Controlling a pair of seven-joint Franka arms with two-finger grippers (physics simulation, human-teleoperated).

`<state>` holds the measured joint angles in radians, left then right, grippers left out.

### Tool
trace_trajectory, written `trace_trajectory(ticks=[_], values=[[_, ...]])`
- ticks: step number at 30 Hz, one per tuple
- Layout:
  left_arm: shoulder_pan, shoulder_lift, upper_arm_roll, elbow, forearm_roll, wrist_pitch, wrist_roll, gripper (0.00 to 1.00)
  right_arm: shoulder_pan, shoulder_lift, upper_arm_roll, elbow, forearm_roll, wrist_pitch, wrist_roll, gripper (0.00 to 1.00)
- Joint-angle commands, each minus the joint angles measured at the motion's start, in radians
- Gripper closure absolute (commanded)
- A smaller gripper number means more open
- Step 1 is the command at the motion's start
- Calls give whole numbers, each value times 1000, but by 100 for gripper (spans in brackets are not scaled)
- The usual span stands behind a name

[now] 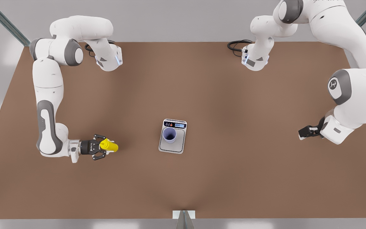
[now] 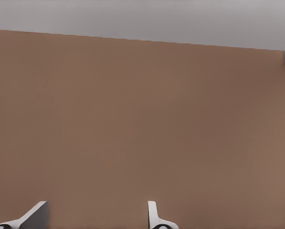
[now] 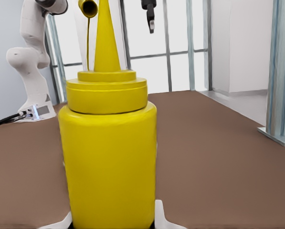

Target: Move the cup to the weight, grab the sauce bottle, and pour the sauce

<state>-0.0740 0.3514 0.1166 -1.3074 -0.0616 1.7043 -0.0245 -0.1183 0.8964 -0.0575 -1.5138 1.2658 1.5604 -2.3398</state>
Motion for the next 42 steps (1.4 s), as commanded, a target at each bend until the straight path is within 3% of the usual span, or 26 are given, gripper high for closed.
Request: trace_trajectory(ticks=[1,11,13,15,23,24,37,41,42], values=[[-1,0,0,0,0,0,0,0,0,1,1,0,3,9,-1,43],[-1,-3,0,14,0,0,0,0,-3,65,1,10,9,33,0,38],[-1,-3,-2,16,-1,0,0,0,-4,65,1,15,9,33,2,13],[0,-3,-2,16,-1,0,0,0,-3,65,1,15,12,33,2,7],[-1,-9,-2,22,0,-3,0,0,-3,65,1,15,12,32,2,6],[-1,-9,-2,22,0,-5,0,0,-3,65,1,17,12,32,2,0],[-4,-9,-3,34,6,-5,0,0,-67,62,-1,4,-17,-11,-10,0],[-4,-11,-3,34,6,-5,0,0,-193,21,-4,-11,-204,-79,17,0],[-4,-9,-3,34,6,-5,0,0,-201,-60,-21,53,-341,-102,282,0]])
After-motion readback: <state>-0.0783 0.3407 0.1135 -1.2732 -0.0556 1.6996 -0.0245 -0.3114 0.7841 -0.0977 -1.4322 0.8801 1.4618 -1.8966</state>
